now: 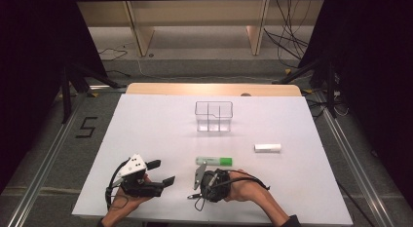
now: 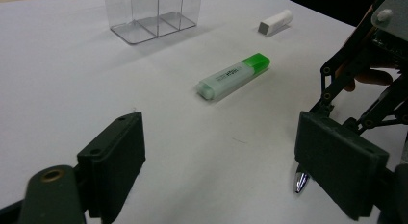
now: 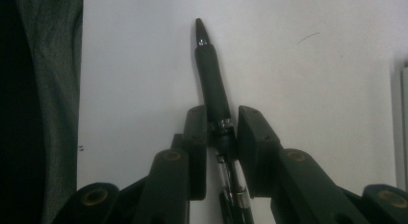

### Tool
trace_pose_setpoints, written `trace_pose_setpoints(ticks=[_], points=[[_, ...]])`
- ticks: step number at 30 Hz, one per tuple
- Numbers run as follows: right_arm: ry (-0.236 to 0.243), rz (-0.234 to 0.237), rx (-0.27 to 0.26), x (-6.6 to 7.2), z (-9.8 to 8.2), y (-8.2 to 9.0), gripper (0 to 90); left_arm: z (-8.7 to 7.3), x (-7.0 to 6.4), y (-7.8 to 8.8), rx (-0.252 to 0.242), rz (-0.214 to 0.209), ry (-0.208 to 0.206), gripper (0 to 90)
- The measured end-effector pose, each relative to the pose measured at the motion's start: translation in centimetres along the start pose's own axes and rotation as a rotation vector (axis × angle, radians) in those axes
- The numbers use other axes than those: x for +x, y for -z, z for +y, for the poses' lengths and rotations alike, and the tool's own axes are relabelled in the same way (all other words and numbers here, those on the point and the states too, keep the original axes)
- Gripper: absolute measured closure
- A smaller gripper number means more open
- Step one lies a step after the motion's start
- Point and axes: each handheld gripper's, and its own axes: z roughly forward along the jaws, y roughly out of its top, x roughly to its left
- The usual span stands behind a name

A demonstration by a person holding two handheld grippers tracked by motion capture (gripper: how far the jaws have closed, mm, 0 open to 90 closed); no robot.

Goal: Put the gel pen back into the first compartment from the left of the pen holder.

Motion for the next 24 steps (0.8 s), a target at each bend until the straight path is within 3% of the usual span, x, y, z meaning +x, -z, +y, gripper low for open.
trace_pose_setpoints(ticks=[6, 24], points=[[0.042, -0.007, 0.009, -0.02, 0.22, -0.09, 77.6, 0.01, 0.01, 0.01, -0.001, 0.002, 0.001, 17.9], [0.055, 0.004, 0.020, 0.07, 0.12, 0.09, 79.9, -0.01, 0.00, -0.02, 0.001, 0.003, 0.001, 18.0]])
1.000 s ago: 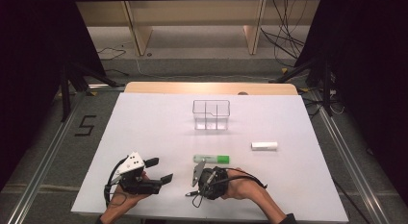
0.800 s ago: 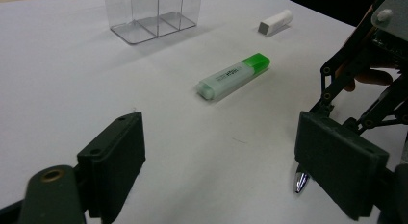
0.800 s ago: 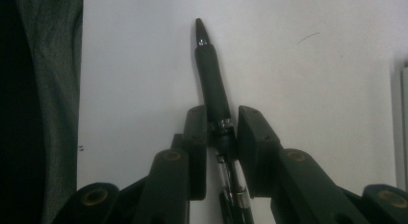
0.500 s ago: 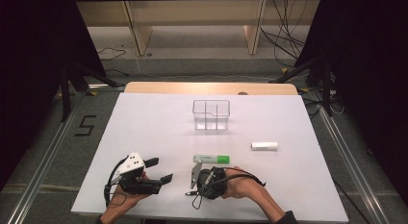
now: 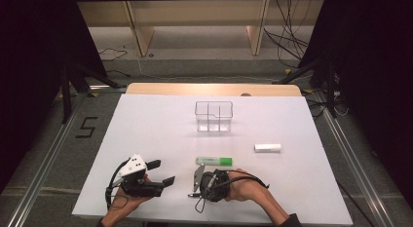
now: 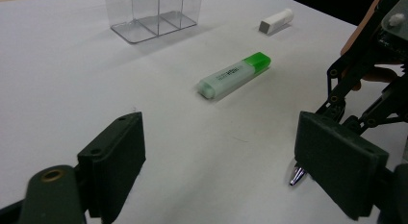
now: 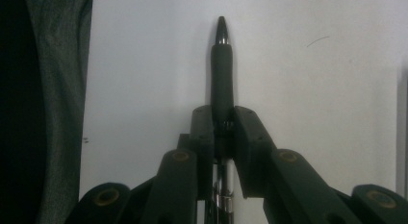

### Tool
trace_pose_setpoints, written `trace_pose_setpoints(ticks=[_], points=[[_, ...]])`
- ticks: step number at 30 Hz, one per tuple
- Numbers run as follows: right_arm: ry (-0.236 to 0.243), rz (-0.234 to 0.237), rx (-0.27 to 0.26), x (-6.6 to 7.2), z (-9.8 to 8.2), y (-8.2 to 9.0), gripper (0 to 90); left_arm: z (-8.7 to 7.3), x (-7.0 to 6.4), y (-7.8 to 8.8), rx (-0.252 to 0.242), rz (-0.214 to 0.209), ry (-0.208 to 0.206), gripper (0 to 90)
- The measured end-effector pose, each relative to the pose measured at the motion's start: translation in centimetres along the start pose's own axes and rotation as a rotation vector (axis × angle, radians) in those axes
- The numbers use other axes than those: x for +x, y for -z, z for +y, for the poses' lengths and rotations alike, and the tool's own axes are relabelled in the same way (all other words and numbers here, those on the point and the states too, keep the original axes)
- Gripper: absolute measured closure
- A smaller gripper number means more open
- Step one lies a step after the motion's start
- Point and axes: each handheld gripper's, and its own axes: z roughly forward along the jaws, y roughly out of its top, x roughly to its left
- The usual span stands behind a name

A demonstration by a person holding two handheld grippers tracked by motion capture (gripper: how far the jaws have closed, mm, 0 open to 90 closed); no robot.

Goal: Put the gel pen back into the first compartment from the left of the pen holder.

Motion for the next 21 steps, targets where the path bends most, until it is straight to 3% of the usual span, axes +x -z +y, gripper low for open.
trace_pose_setpoints(ticks=[4, 10, 16, 21], points=[[-0.020, -0.017, -0.014, -0.1, -0.2, 0.4, 80.0, 0.0, 0.0, 0.0, 0.003, 0.000, -0.002, 18.0], [-0.085, -0.072, -0.194, -0.9, -1.1, 2.9, 80.1, 0.0, 0.0, 0.0, 0.002, 0.001, 0.003, 18.0], [-0.241, -0.100, -0.347, -2.6, -2.4, 4.7, 80.1, 0.0, 0.1, 0.0, -0.002, 0.003, 0.003, 18.0], [-0.414, -0.160, -0.532, -4.1, -3.3, 5.9, 80.0, 0.0, 0.1, 0.0, -0.002, 0.001, 0.004, 18.0]])
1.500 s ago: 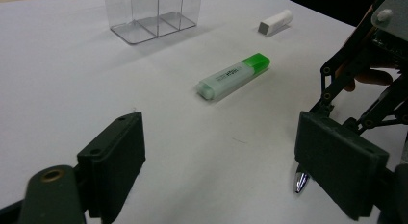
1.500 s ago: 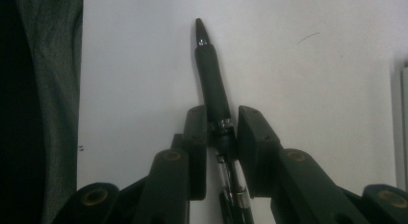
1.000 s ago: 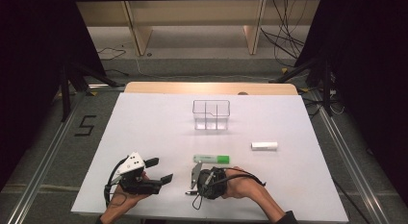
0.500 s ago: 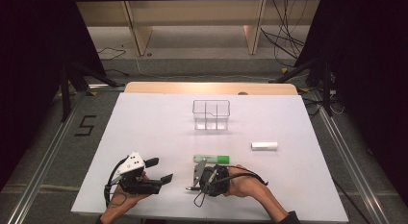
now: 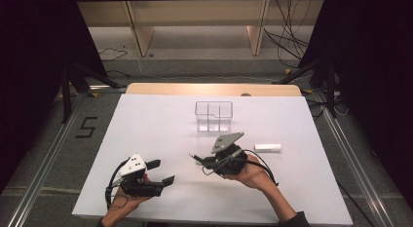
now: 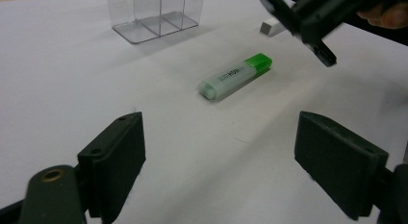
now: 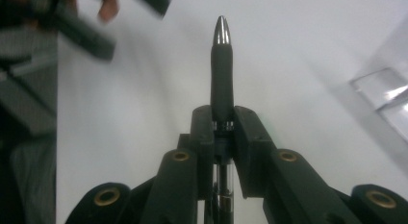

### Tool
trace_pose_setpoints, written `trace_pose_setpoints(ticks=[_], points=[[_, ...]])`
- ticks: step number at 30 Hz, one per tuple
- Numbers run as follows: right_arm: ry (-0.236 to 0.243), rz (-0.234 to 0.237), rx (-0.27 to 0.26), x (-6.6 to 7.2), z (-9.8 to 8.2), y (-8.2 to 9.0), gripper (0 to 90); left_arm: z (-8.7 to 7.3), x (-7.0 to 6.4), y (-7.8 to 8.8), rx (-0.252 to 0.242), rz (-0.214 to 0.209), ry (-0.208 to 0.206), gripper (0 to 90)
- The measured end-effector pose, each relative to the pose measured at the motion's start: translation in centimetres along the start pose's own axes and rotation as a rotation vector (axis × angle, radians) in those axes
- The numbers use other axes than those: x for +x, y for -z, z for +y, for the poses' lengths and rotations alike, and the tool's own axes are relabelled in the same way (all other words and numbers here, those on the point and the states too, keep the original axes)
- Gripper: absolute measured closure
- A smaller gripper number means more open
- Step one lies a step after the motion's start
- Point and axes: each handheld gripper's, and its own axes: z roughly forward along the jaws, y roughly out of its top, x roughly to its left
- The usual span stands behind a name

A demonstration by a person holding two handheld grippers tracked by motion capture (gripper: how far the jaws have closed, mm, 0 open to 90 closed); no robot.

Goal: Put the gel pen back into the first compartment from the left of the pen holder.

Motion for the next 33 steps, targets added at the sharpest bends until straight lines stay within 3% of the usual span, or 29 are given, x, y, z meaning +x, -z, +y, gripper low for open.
trace_pose_setpoints(ticks=[6, 8, 14, 24, 33], points=[[-0.184, -0.092, -0.206, -1.8, 0.4, 0.7, 80.0, 0.0, 0.0, 0.0, 0.002, 0.001, -0.001, 18.0], [-0.217, -0.121, -0.256, -2.3, 0.6, 0.8, 80.0, 0.0, 0.0, 0.0, -0.002, 0.001, 0.000, 18.0], [-0.294, -0.154, -0.306, -3.7, 1.3, 0.4, 80.0, 0.0, 0.0, 0.0, -0.001, 0.000, 0.001, 18.0], [-0.347, -0.203, -0.357, -5.2, 3.0, 0.2, 79.9, 0.1, 0.1, 0.0, -0.014, -0.006, 0.006, 17.9], [-0.362, -0.253, -0.375, -6.8, 5.1, -0.2, 79.9, 0.2, 0.1, 0.0, -0.031, -0.013, 0.018, 17.8]])
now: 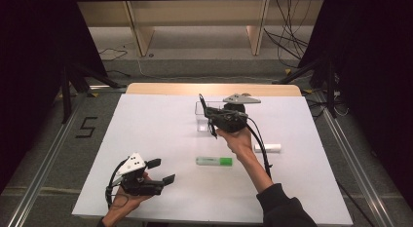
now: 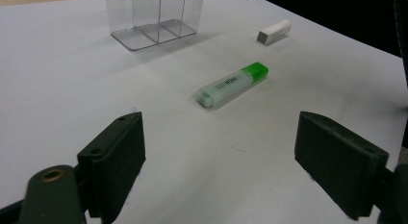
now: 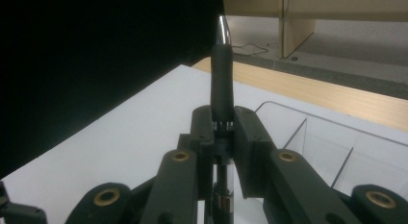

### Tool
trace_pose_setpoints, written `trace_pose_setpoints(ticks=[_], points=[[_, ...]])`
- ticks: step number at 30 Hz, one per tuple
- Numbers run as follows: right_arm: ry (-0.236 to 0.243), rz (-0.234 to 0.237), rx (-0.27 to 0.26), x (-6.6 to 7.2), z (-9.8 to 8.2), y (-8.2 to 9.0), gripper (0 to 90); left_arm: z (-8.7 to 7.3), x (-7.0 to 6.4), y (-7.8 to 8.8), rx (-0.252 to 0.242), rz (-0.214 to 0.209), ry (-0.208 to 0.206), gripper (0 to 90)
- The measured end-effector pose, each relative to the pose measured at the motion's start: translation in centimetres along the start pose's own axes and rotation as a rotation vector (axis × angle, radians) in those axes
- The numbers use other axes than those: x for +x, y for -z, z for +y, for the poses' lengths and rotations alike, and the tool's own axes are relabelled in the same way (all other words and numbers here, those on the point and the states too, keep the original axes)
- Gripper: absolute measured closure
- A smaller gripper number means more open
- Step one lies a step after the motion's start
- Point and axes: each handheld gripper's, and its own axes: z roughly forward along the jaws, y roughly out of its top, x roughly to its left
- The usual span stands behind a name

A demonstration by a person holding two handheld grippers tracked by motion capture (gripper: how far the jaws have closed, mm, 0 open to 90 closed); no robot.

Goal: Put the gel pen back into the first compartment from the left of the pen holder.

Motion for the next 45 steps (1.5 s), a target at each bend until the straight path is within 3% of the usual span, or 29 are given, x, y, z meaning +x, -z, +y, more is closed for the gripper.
trace_pose_setpoints(ticks=[19, 25, 45], points=[[-0.018, -0.074, -0.047, -1.2, 3.4, -2.9, 79.9, 0.2, 0.0, 0.3, -0.040, -0.009, 0.015, 16.1], [-0.019, -0.099, -0.049, -1.6, 3.9, -3.8, 79.9, 0.3, 0.0, 0.3, -0.047, 0.007, 0.011, 15.8], [-0.023, -0.142, -0.033, -2.4, 4.6, -7.3, 79.9, 0.3, 0.0, 0.3, -0.056, 0.003, 0.008, 15.8]])
